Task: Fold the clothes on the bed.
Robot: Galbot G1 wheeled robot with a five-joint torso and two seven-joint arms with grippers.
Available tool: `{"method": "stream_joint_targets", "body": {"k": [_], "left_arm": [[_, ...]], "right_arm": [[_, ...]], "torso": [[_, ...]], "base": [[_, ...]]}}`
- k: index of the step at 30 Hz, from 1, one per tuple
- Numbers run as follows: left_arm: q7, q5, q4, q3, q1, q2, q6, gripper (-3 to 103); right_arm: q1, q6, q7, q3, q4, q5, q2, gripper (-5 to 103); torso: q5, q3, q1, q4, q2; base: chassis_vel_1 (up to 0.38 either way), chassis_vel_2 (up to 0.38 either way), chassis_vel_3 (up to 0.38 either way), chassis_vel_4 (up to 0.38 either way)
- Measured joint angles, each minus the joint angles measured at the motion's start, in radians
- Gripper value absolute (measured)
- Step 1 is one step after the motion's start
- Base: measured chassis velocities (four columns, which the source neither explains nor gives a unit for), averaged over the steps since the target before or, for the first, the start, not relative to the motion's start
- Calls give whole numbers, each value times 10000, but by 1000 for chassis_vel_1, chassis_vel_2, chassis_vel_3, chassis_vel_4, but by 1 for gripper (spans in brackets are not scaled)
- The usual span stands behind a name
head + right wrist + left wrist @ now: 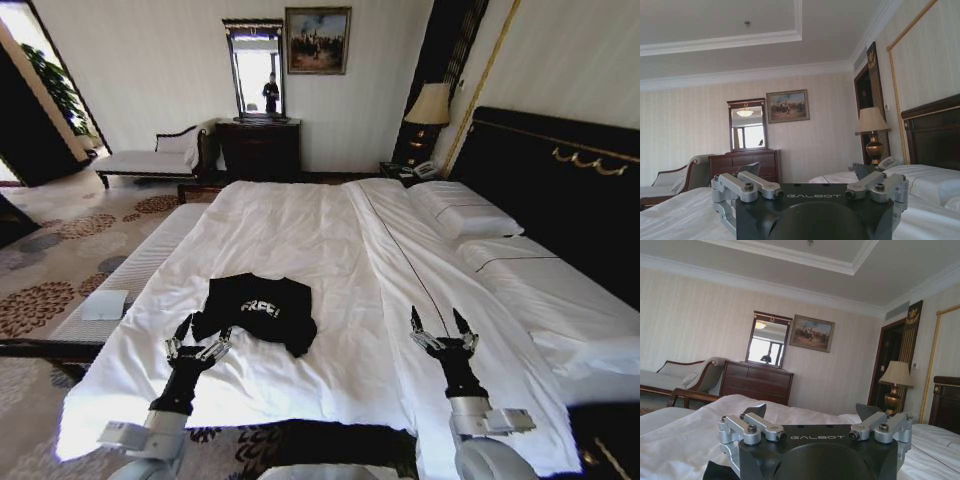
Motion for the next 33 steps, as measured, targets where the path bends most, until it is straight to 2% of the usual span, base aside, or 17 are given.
{"method": "stream_joint_targets", "body": {"k": [33], "left_arm": [[33, -304, 189, -309, 4, 371, -154, 100]], "right_arm": [[-65, -34, -23, -241, -58, -557, 301, 100]], "torso": [[-1, 0, 0, 0, 0]], "base": [[37, 99, -39, -90]]}}
